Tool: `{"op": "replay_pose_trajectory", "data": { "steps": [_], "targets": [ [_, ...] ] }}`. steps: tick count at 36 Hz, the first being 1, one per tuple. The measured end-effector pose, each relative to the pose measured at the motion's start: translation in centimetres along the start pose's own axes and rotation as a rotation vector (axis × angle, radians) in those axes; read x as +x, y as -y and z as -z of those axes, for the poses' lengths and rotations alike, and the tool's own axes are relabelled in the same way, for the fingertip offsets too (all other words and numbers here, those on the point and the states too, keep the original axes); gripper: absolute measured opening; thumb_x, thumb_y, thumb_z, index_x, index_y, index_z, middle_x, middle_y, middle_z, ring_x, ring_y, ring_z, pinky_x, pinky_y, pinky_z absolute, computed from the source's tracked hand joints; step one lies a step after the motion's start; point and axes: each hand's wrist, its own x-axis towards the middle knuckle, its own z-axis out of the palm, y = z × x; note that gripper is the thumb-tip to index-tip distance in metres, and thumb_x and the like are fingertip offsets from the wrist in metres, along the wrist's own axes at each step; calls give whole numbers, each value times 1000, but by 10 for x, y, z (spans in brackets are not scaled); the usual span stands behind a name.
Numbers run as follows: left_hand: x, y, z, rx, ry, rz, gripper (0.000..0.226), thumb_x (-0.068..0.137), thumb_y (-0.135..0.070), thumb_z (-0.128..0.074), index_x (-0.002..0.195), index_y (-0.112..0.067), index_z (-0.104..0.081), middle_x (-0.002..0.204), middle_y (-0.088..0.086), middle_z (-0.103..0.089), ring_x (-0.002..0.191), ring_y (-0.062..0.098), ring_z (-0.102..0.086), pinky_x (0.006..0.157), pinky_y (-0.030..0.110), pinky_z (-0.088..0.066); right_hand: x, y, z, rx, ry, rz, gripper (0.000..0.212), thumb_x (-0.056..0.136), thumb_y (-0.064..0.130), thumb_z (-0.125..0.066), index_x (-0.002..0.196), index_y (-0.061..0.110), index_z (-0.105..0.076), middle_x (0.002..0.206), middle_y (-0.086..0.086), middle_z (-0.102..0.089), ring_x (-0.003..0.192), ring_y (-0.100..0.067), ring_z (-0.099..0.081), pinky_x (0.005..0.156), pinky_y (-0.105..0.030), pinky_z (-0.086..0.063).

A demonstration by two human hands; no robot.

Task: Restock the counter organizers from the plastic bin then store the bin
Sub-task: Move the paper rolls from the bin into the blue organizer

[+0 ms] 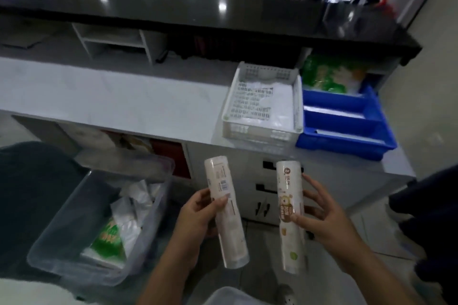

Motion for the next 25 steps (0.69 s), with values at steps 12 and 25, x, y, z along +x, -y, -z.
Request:
{"op": "replay_pose_trajectory", "data": {
  "steps": [12, 25],
  "targets": [
    [28, 20, -176, 143, 25, -7, 42, 72, -21, -81, 113, -21, -69, 103, 3, -78, 91, 20, -76, 71, 40, -62, 15, -8, 209, -45, -137, 71, 87, 74, 11, -81, 132, 63, -44, 130, 20, -56, 115, -14, -60, 81, -41, -58],
    [122, -56, -243, 175, 145, -60, 51, 61, -35, -84, 109, -20, -74, 105, 10, -77, 91, 25, -76, 62, 34, -59, 113, 49, 265, -450, -128, 336, 85, 86, 19, -73, 142, 62, -26, 136, 37, -42, 122, 7, -49, 81, -18, -54]
  ]
}}
